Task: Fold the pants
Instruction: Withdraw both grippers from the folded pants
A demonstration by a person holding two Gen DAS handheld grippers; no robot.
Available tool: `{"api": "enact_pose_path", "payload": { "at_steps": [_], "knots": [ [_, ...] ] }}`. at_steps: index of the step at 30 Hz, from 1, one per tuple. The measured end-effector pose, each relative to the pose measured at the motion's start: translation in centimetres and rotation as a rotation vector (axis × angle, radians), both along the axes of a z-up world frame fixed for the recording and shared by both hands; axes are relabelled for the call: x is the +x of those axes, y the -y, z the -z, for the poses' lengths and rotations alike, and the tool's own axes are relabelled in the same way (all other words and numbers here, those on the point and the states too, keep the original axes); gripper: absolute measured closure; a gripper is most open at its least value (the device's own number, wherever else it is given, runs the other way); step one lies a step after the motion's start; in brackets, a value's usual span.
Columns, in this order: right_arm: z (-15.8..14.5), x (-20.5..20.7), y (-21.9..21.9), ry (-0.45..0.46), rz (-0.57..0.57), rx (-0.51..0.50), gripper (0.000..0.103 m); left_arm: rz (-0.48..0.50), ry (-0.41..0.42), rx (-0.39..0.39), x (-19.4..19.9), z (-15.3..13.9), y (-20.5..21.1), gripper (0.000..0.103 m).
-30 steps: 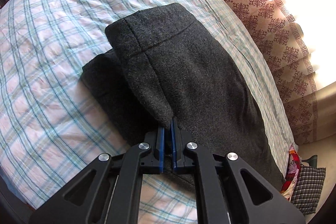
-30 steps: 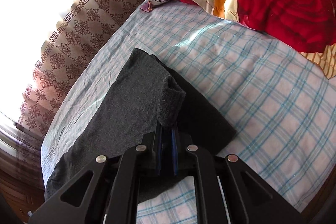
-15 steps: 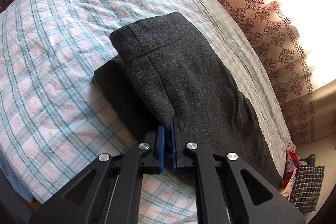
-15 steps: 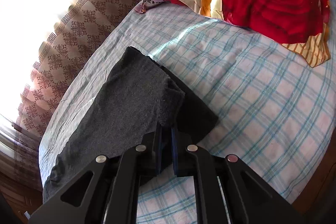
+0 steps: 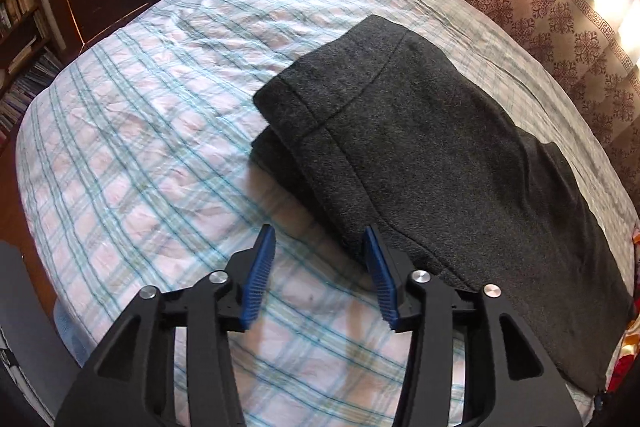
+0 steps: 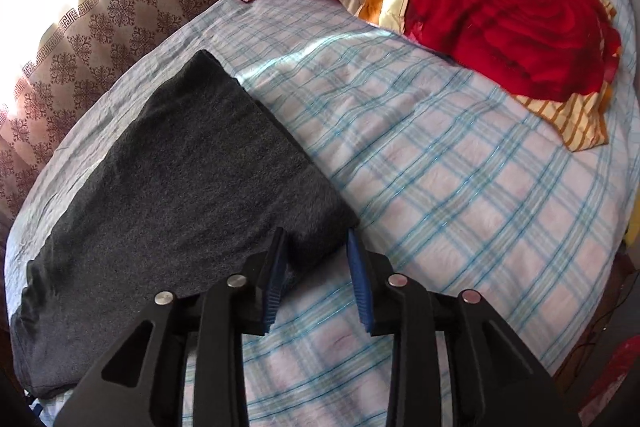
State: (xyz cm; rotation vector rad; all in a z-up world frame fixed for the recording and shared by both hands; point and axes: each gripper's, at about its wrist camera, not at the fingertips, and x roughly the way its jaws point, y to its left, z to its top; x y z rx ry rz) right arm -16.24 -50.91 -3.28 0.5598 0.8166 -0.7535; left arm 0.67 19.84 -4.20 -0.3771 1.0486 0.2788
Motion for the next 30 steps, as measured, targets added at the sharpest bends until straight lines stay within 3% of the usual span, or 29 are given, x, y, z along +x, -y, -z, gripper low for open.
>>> {"api": "enact_pose_path", "payload": {
  "at_steps": [2, 5, 8, 11, 13, 17, 21, 23, 30],
  "knots": [
    [-1.1, -0.1, -0.5, -0.019, 0.016, -0.077, 0.054, -0.048, 0.007, 0.039, -0.7, -0.7, -0.8, 0.051],
    [-3.1, 1.1, -3.0, -0.022, -0.078, -0.213, 0.054, -0.106, 0.057, 0.125, -1.5, -2.5, -1.4, 0.051],
    [-3.9, 3.2, -6.4, -0.006, -0.227, -0.268, 0.053, -0.065, 0.126, 0.189, -1.1, -4.7, 0.2, 0.051],
    [-3.5, 5.7, -9.4, 0.016, -0.352, -0.243, 0.045, 0.032, 0.181, 0.186, 0.6, -6.0, 3.0, 0.047],
    [-2.8, 7.1, -11.1, -0.004, -0.415, -0.233, 0.044, 0.096, 0.198, 0.167, 2.0, -6.0, 5.2, 0.047],
    [-0.8, 8.9, -12.6, -0.071, -0.493, -0.187, 0.044, 0.212, 0.162, 0.157, 4.5, -3.4, 7.8, 0.047],
    [3.1, 8.4, -10.8, -0.189, -0.472, -0.073, 0.044, 0.220, 0.040, 0.179, 5.6, 0.9, 6.6, 0.047],
    [3.5, 7.7, -10.3, -0.145, -0.496, -0.062, 0.042, 0.259, 0.039, 0.183, 5.3, 2.3, 6.2, 0.048],
    [2.4, 9.0, -11.0, -0.241, -0.512, -0.111, 0.042, 0.251, 0.020, 0.194, 5.7, 1.2, 6.9, 0.047]
  ]
}}
